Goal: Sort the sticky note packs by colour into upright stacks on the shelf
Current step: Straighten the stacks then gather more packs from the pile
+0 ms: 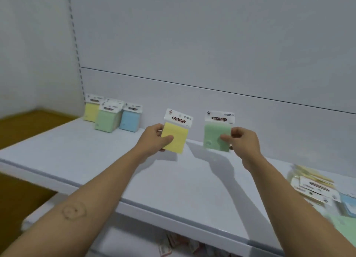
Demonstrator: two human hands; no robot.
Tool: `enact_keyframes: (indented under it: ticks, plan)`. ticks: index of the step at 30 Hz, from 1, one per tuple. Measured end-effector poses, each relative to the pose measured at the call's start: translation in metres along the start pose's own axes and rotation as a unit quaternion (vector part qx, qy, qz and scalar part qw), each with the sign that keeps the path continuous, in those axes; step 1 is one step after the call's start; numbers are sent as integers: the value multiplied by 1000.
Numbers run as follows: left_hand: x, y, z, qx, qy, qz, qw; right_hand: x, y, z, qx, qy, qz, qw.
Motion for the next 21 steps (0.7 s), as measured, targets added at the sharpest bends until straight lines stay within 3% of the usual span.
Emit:
enact_keyframes:
  ticks: [11, 21]
  plan:
    - [-46, 87, -3, 72, 15, -25, 997, -5, -94, 8, -49, -7, -89, 995]
    - [-93, 177, -25, 88, 22, 1, 996, -24, -196, -4, -68, -3, -85, 994]
Point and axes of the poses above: each hand's wrist, its own z-axis away from the middle knuckle, its own y-axis out of the back of the hand, x = y × z, the point moved 4 cm from there along -z, towards the middle knuckle, and after that the axes turned 13 degrees about -z, right-handed, at the moved point
